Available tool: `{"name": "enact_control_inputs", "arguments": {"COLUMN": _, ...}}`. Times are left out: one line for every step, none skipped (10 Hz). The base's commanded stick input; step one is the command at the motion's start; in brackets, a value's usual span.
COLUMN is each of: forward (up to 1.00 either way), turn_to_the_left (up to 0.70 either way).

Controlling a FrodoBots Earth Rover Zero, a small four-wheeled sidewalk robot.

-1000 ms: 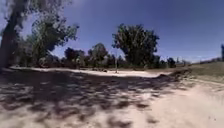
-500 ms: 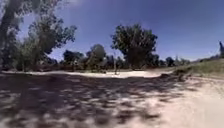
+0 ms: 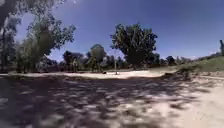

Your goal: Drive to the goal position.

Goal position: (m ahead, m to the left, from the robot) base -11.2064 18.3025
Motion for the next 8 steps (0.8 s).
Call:
{"name": "enact_control_inputs", "arguments": {"forward": 0.85, "turn_to_the_left": 0.12}}
{"name": "enact_control_inputs", "arguments": {"forward": 0.85, "turn_to_the_left": 0.19}}
{"name": "enact_control_inputs", "arguments": {"forward": 0.85, "turn_to_the_left": 0.34}}
{"name": "enact_control_inputs", "arguments": {"forward": 0.85, "turn_to_the_left": 0.34}}
{"name": "enact_control_inputs", "arguments": {"forward": 0.85, "turn_to_the_left": 0.24}}
{"name": "enact_control_inputs", "arguments": {"forward": 0.85, "turn_to_the_left": 0.0}}
{"name": "enact_control_inputs", "arguments": {"forward": 0.85, "turn_to_the_left": 0.0}}
{"name": "enact_control_inputs", "arguments": {"forward": 0.85, "turn_to_the_left": 0.0}}
